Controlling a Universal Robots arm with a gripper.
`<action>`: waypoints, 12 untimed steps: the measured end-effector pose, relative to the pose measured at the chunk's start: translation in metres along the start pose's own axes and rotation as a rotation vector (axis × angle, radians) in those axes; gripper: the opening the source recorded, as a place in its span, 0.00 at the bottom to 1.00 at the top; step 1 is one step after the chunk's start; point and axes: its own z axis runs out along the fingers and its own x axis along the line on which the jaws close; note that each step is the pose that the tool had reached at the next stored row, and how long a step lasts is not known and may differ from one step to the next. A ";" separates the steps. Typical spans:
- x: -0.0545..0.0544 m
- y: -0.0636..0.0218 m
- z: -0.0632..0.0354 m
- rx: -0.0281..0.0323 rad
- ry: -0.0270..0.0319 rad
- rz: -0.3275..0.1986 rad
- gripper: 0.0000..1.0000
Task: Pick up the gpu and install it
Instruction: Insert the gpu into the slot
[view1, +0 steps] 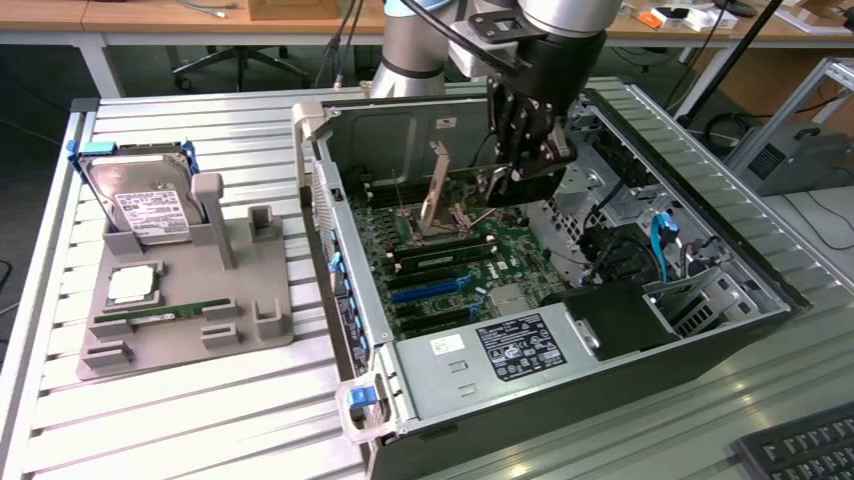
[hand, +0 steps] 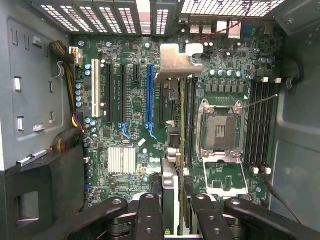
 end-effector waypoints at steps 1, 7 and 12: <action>0.000 0.0004 0.0009 0.0000 -0.0001 0.000 0.27; 0.002 0.0038 0.0051 0.0000 -0.0001 0.000 0.27; 0.003 0.0061 0.0070 0.0000 -0.0001 0.000 0.27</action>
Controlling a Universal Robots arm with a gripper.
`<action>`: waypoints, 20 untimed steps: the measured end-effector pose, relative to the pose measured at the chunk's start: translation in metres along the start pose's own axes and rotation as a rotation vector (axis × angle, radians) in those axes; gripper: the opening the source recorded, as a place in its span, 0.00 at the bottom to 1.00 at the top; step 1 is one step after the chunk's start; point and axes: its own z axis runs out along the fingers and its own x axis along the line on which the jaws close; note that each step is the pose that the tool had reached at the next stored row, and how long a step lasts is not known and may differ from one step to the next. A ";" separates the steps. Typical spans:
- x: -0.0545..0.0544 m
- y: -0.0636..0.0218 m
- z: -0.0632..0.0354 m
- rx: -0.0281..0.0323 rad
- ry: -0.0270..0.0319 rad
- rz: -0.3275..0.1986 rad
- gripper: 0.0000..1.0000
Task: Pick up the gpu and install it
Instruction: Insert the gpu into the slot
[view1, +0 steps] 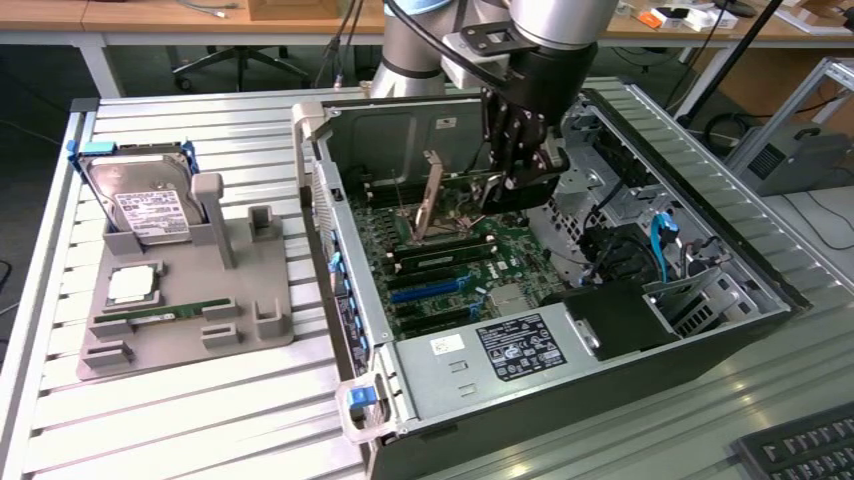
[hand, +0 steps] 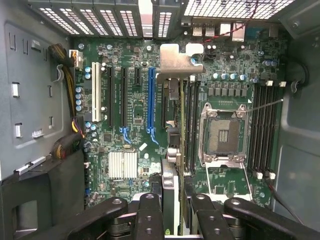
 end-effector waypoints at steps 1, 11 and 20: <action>0.000 0.0003 0.0006 0.0000 0.0001 0.000 0.27; 0.000 0.0013 0.0026 0.0000 0.0004 0.000 0.27; 0.001 0.0030 0.0048 0.0000 0.0008 0.000 0.27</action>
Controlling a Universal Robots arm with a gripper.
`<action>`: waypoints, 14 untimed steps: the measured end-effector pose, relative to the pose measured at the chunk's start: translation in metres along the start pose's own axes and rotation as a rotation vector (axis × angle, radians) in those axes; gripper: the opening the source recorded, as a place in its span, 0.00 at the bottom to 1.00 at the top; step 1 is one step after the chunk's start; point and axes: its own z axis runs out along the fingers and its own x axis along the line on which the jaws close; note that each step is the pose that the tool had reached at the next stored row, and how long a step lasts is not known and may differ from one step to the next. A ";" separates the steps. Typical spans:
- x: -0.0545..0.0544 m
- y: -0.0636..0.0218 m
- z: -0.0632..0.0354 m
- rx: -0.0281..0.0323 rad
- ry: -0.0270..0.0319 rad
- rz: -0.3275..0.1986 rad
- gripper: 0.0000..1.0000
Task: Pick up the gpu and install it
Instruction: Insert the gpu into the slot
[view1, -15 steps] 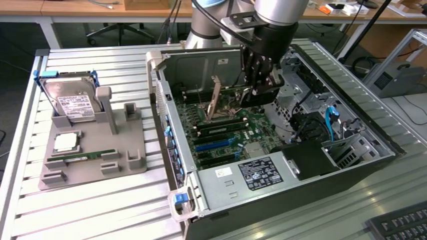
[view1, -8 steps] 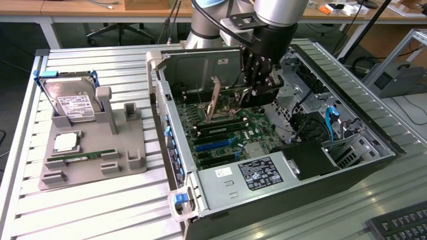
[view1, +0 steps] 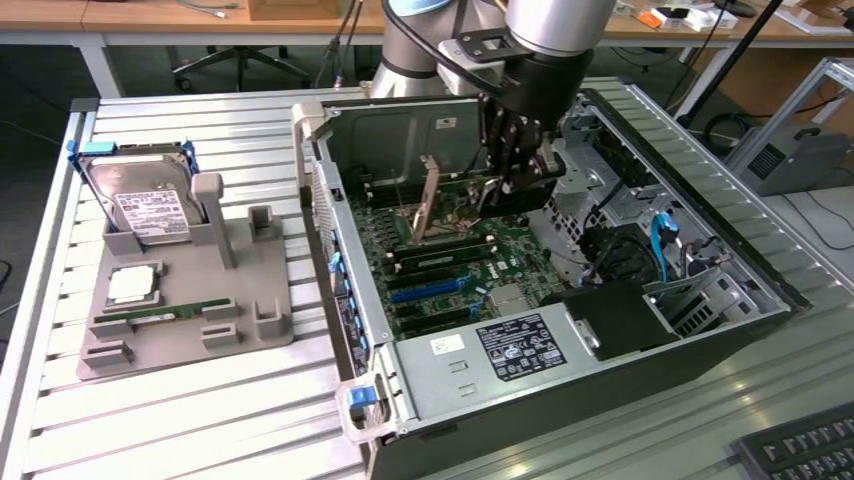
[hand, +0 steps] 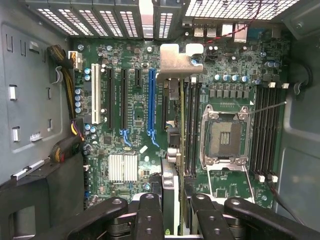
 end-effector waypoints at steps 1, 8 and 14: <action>0.000 0.0002 0.0001 0.0000 0.0001 0.000 0.27; 0.000 0.0016 0.0007 -0.0001 0.0000 0.000 0.27; 0.001 0.0038 0.0017 0.0000 0.0001 0.000 0.27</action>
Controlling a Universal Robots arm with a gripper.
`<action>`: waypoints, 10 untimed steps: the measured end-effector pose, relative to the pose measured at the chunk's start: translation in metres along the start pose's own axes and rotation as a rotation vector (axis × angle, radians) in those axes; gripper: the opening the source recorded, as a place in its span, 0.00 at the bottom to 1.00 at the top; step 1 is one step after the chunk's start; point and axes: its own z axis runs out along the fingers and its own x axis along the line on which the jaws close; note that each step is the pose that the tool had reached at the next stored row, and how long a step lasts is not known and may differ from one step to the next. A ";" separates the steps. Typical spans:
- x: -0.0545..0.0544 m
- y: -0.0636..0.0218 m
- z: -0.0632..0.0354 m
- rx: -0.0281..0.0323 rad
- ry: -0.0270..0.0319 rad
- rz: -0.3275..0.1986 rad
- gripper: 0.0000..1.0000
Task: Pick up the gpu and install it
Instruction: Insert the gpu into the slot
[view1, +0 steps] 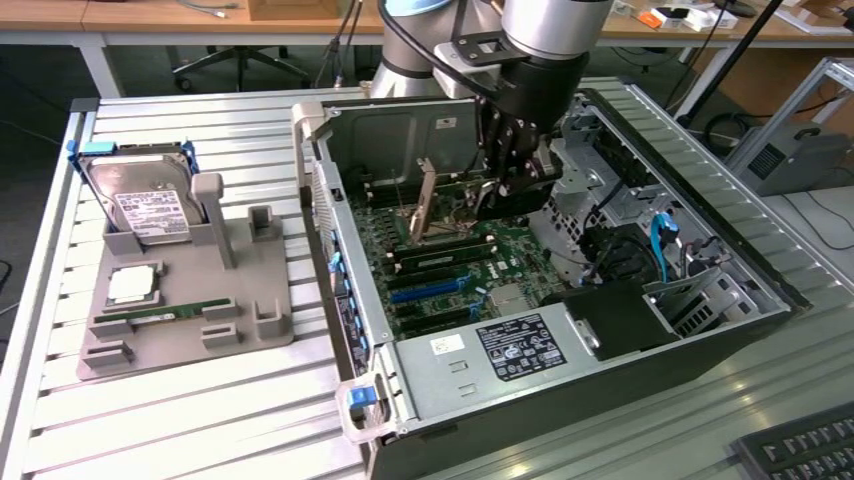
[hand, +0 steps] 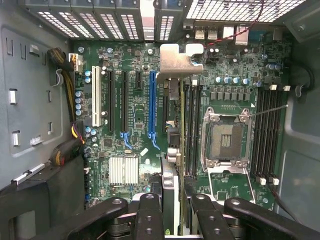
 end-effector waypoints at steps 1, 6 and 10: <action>0.000 0.0002 0.0001 0.0000 0.0000 0.000 0.27; 0.000 0.0014 0.0009 0.0001 -0.0001 0.000 0.27; 0.001 0.0020 0.0012 0.0000 0.0000 0.000 0.27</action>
